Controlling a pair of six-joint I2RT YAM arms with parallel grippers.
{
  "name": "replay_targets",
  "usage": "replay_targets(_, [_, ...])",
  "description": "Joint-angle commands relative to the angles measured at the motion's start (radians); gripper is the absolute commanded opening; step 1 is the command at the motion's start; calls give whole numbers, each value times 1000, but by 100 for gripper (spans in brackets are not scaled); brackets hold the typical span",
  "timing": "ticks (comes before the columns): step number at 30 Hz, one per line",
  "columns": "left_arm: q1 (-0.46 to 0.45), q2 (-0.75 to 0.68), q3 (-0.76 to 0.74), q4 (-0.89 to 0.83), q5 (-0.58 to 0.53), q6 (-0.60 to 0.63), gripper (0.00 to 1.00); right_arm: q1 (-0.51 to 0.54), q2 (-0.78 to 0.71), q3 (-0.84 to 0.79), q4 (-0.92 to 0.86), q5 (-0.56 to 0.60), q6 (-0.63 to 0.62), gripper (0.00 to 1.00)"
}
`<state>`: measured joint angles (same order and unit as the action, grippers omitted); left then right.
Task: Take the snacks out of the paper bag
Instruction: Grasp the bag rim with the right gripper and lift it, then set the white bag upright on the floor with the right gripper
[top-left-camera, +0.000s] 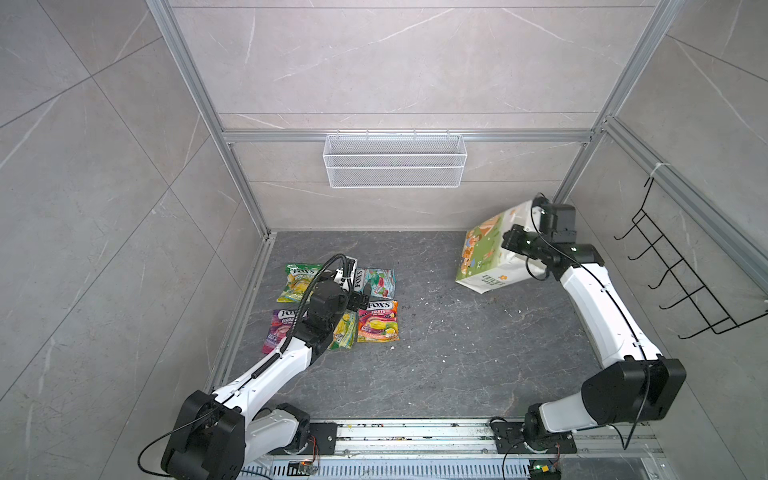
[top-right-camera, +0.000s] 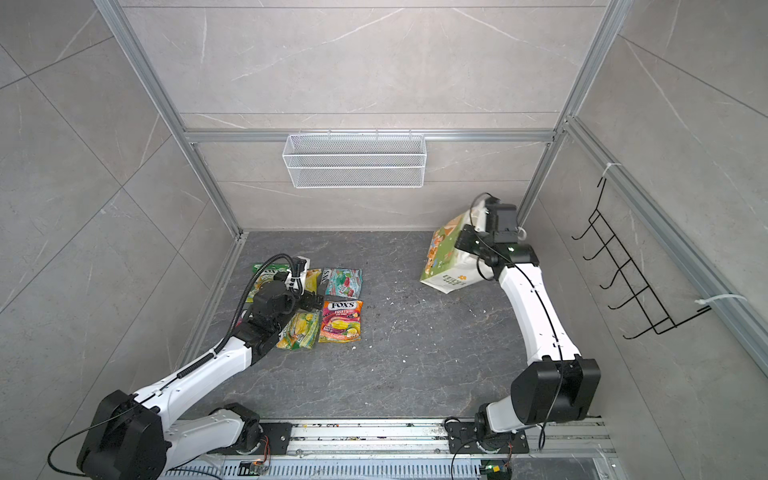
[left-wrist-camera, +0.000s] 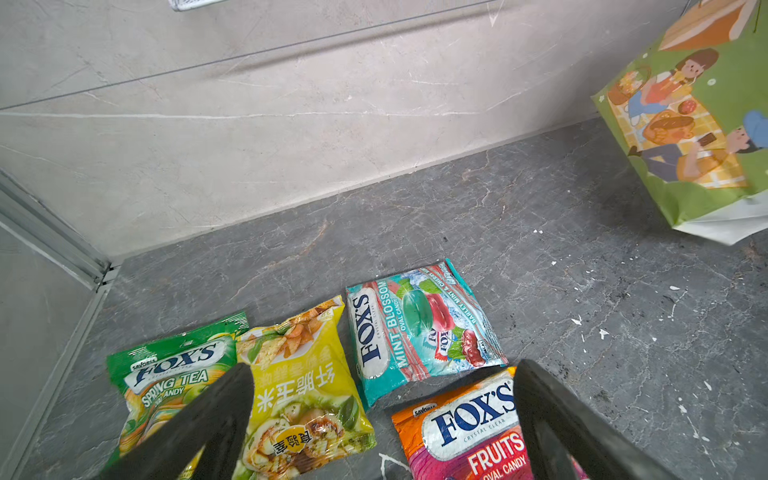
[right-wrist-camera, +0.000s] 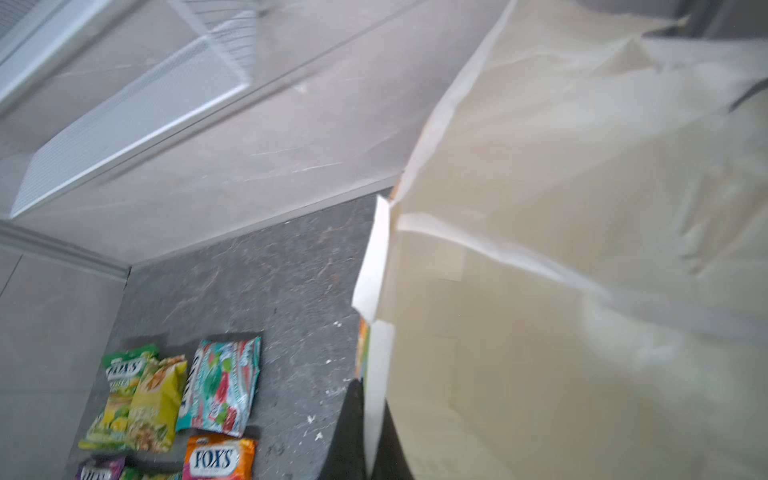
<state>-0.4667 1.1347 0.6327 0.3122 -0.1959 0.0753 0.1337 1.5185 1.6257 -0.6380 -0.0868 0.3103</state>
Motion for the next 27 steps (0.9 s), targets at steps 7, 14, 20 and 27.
replay_targets(7, [-3,-27,-11,6,-29,-8,99,375,247,418,-570,432,-82,0])
replay_targets(14, [-3,-15,-1,1,-31,-7,100,529,520,795,-734,517,-54,0])
replay_targets(20, [-3,-15,-11,0,-49,0,100,580,770,1185,-916,555,-41,0])
replay_targets(27, [-3,-3,-14,1,-61,-1,100,603,876,1284,-947,557,-2,0])
